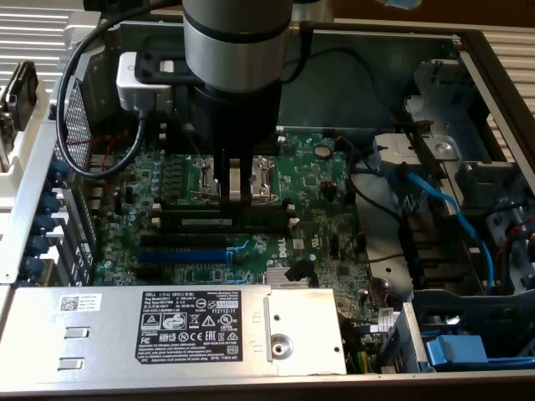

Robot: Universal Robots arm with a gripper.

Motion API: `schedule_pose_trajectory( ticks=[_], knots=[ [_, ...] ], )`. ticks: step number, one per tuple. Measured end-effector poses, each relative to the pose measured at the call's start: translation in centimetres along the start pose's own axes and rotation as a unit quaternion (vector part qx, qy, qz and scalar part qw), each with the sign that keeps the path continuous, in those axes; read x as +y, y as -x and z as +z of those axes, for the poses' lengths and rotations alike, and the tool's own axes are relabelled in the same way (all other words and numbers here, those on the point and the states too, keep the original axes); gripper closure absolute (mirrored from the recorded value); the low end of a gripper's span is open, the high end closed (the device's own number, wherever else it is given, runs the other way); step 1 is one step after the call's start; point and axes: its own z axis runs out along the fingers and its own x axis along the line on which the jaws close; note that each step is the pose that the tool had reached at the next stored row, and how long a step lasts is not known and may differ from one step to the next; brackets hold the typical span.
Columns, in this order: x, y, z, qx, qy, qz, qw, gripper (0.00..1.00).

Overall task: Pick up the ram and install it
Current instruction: 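Press down the ram until it locks into place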

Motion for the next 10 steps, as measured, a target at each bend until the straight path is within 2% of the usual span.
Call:
schedule_pose_trajectory(
  ticks=[10],
  knots=[
    [-0.12,-0.02,0.25,-0.0003,0.0046,0.000,1.0000,0.90]
  ],
)
